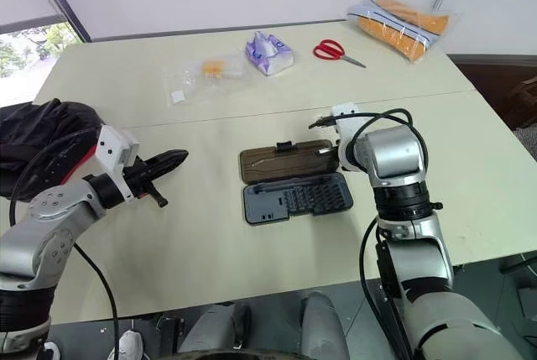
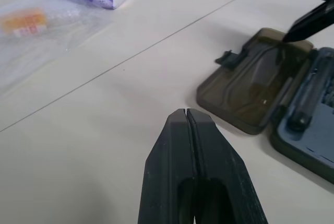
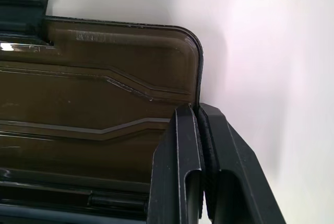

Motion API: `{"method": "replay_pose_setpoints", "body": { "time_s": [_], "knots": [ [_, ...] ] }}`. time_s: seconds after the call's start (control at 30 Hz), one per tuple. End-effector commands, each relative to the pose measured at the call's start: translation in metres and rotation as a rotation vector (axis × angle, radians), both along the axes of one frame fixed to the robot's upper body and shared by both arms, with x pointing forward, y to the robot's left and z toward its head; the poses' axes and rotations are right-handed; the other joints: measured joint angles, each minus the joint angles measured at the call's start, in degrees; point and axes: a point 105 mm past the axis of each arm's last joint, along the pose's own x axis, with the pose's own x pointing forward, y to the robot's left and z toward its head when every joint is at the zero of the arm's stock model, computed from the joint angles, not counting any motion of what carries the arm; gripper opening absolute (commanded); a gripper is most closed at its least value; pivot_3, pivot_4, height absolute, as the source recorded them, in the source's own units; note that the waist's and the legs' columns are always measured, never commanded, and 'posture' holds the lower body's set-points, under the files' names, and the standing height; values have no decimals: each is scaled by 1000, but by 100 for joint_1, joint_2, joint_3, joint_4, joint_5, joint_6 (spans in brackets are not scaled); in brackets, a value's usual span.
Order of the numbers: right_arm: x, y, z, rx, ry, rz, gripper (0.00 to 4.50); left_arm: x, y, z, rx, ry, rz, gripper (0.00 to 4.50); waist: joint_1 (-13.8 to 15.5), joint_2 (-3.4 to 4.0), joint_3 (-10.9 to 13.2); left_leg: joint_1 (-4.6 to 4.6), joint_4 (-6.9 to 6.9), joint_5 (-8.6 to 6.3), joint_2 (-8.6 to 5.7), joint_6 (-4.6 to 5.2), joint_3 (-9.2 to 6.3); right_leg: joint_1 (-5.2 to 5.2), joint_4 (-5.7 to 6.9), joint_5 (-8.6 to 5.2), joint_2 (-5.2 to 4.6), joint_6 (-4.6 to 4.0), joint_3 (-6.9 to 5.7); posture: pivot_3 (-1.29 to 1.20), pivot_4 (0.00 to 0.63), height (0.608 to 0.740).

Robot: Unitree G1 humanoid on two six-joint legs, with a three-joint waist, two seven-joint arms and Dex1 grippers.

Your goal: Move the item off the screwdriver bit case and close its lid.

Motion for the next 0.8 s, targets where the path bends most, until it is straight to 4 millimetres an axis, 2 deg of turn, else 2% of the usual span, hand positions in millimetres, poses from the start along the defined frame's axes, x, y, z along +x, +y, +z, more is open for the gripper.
{"method": "replay_pose_setpoints", "body": {
  "time_s": [0.03, 0.8],
  "knots": [
    [-11, -4, -4, 16, 14, 5, 45, 1, 2, 8, 13, -42, 1, 0, -1, 0, 0, 0, 0, 0, 0, 0, 0, 0, 0, 0, 0, 0, 0, 0, 150, 740],
    [-31, 1, -13, 47, 91, 102, 45, -1, -1, 8, 13, -36, -8, 0, -16, -1, 0, 1, -1, 0, 1, 0, 3, 0, -1, 0, 1, 0, 0, 0, 150, 740]
  ]
}}
